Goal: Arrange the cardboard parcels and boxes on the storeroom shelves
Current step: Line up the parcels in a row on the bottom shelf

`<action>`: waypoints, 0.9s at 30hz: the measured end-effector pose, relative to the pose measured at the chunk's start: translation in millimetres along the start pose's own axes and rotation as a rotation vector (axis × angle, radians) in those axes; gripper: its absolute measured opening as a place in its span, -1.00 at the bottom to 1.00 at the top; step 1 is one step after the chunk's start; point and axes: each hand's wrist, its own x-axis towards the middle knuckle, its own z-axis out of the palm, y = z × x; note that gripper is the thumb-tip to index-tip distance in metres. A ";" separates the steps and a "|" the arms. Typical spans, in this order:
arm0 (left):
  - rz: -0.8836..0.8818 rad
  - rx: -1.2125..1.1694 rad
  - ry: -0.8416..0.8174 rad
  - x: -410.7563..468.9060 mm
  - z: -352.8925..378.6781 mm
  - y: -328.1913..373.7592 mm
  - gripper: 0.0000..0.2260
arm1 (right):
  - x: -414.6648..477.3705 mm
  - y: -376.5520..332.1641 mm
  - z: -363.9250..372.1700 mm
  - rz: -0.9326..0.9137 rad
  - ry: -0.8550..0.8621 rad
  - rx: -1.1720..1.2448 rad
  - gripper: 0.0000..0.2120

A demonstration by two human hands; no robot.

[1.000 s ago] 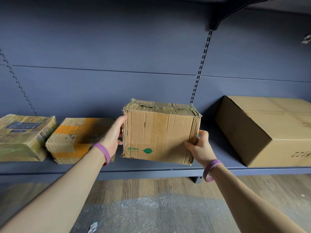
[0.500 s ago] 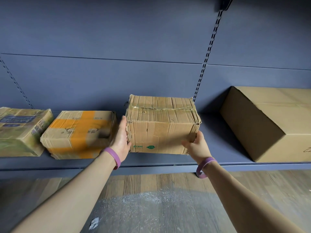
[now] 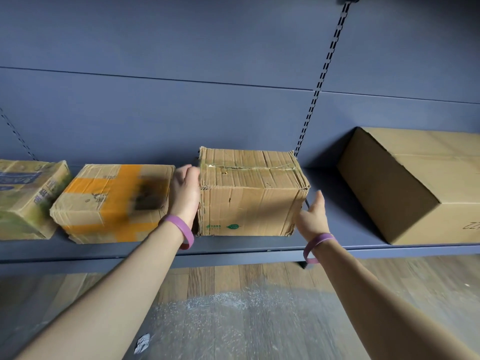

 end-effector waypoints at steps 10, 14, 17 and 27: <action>0.040 -0.110 -0.377 -35.1 29.9 56.0 -0.86 | -49.0 -72.0 -27.2 -0.106 0.097 0.008 -0.33; 0.093 -0.066 -0.501 -51.8 44.9 74.4 -0.85 | -64.0 -94.6 -35.6 -0.146 0.070 -0.075 -0.32; 0.067 -0.052 -0.527 -64.1 55.6 80.8 -0.90 | -71.0 -102.5 -51.4 -0.150 0.066 -0.062 -0.33; 0.090 0.107 -0.576 -134.6 144.5 89.5 -0.91 | -43.0 -47.8 -154.4 -0.206 -0.013 0.034 -0.36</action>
